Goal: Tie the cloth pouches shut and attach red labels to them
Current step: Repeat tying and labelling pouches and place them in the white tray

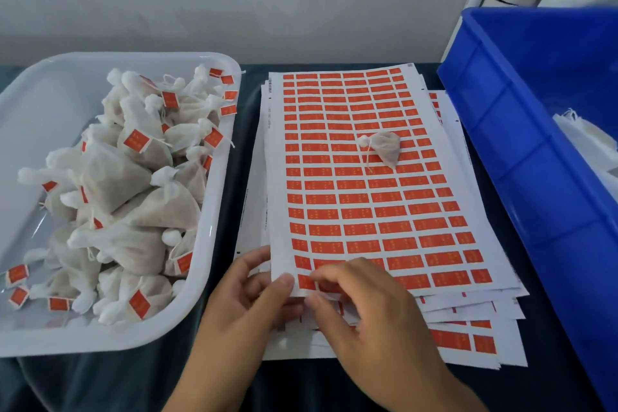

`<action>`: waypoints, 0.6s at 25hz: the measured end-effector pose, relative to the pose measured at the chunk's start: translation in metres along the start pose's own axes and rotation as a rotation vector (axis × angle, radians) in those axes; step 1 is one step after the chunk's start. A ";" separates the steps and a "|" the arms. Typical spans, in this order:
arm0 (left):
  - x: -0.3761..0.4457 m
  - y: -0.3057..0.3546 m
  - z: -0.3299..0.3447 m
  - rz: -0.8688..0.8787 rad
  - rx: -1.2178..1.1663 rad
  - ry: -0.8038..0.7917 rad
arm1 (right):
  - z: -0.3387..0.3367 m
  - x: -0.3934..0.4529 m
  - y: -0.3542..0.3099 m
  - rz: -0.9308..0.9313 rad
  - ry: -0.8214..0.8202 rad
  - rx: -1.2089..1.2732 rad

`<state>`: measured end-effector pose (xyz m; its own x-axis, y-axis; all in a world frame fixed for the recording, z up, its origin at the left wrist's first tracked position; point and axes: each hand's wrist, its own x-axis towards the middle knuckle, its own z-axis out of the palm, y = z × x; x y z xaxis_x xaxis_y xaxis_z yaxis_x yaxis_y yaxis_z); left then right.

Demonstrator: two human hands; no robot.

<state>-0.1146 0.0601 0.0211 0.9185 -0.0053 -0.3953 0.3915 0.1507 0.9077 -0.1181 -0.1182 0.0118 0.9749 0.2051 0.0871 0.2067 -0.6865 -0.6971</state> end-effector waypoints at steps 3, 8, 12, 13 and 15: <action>-0.002 0.000 -0.003 -0.026 -0.070 -0.091 | 0.004 -0.005 0.000 -0.023 0.079 0.007; -0.002 -0.005 0.001 0.003 -0.069 -0.122 | 0.009 -0.007 -0.001 -0.026 0.150 0.037; -0.003 -0.010 0.004 0.059 -0.011 -0.117 | 0.010 -0.005 -0.003 0.010 0.171 0.057; -0.003 -0.011 0.005 0.078 0.021 -0.108 | 0.010 -0.004 -0.003 0.019 0.173 0.066; -0.003 -0.014 0.008 0.111 0.092 -0.084 | 0.008 -0.003 -0.002 0.031 0.175 0.085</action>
<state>-0.1228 0.0503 0.0110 0.9564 -0.0771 -0.2818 0.2868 0.0638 0.9559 -0.1222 -0.1117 0.0069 0.9818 0.0555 0.1815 0.1757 -0.6276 -0.7585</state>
